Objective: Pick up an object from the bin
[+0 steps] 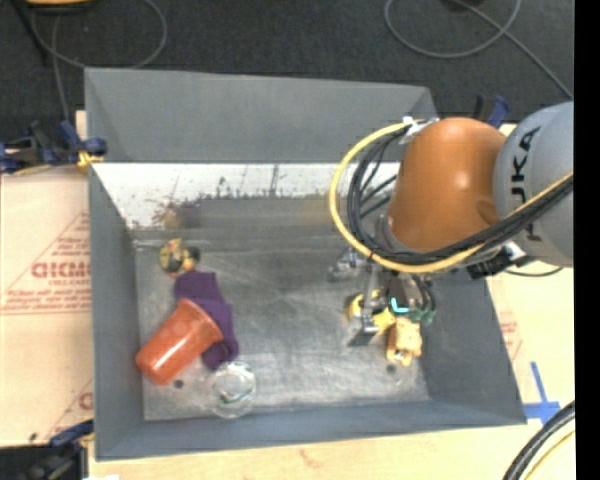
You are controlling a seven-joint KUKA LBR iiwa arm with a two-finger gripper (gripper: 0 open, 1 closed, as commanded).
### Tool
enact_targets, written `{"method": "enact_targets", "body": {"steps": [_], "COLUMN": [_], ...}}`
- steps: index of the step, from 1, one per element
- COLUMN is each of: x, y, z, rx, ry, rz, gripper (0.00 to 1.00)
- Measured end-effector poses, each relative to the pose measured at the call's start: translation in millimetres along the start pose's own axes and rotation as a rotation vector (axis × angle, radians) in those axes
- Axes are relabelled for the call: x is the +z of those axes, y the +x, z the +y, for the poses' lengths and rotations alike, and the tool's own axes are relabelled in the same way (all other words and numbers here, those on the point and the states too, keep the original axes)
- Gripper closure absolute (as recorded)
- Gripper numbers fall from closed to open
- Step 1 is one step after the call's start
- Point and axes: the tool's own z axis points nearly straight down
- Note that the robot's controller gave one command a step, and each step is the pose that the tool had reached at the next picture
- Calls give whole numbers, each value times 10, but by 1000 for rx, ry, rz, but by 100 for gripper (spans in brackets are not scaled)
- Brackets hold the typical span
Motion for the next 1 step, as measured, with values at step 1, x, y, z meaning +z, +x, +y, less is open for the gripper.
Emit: {"method": "enact_targets", "body": {"steps": [1], "x": [-37], "y": [-17], "z": [0], "rx": [0], "ry": [0], "rz": [-8], "gripper": [0]}}
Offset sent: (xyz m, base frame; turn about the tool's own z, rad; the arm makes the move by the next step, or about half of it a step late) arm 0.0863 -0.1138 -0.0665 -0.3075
